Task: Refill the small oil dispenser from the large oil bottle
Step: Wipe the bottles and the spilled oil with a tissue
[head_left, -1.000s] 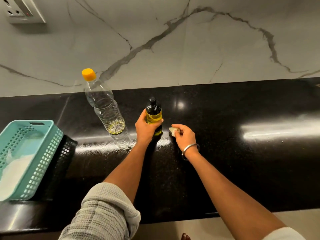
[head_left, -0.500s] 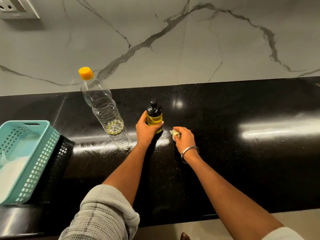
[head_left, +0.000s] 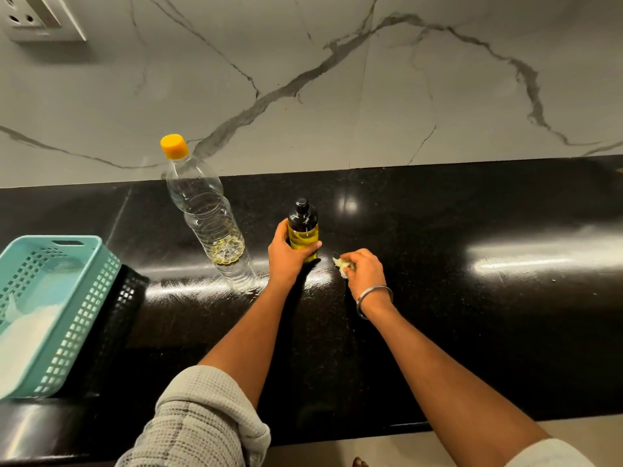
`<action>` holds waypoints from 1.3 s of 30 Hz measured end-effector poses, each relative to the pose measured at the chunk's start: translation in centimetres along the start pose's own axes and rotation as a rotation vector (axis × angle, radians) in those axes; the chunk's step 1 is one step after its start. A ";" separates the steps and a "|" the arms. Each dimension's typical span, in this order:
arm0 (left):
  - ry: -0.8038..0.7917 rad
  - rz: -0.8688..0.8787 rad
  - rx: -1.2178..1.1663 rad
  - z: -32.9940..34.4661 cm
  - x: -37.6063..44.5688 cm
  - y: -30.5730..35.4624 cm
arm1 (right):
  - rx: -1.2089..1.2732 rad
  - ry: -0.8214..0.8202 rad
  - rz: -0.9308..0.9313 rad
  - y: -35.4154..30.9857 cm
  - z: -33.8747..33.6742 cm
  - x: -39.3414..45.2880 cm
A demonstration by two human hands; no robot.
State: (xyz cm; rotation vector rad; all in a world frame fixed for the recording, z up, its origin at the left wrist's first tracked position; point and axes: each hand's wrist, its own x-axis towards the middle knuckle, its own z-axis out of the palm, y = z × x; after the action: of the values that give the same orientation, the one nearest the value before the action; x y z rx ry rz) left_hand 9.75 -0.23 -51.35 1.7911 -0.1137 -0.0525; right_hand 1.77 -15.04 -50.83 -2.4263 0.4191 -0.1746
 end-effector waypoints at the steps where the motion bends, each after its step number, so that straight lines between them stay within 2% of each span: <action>1: -0.019 0.003 0.024 -0.3 0.0 0.0 | -0.014 0.000 -0.011 -0.1 0.1 0.0; 7: -0.087 0.047 0.270 -3.0 -2.3 -0.1 | -0.050 -0.038 -0.021 -1.5 1.2 -0.9; 10: -0.068 0.151 0.436 -5.2 -4.5 -0.6 | -0.145 -0.072 -0.082 -3.0 2.1 -1.9; 15: 0.033 0.181 0.560 -10.3 -8.0 -2.9 | -0.230 -0.119 -0.166 -5.5 3.8 -3.4; 21: 0.259 0.064 0.682 -17.0 -11.7 -5.3 | -0.254 -0.157 -0.257 -9.8 7.1 -5.9; 28: 0.345 -0.006 0.761 -21.0 -13.9 -5.7 | -0.227 -0.388 -0.442 -16.3 12.2 -9.8; 31: 0.342 -0.014 0.757 -20.9 -14.0 -5.5 | -0.270 -0.458 -0.590 -16.2 12.2 -10.7; 34: 0.323 -0.013 0.738 -20.2 -13.9 -5.2 | -0.318 -0.351 -0.617 -12.9 10.3 -10.1; 39: 0.301 -0.011 0.725 -20.2 -14.3 -5.3 | -0.286 -0.072 -0.255 -7.7 6.6 -7.6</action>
State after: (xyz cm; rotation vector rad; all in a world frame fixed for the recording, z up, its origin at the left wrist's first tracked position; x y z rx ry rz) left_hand -2.22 21.99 -52.39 2.4974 0.1110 0.2842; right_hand -1.86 -2.91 -51.21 -2.7549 0.1050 -0.1451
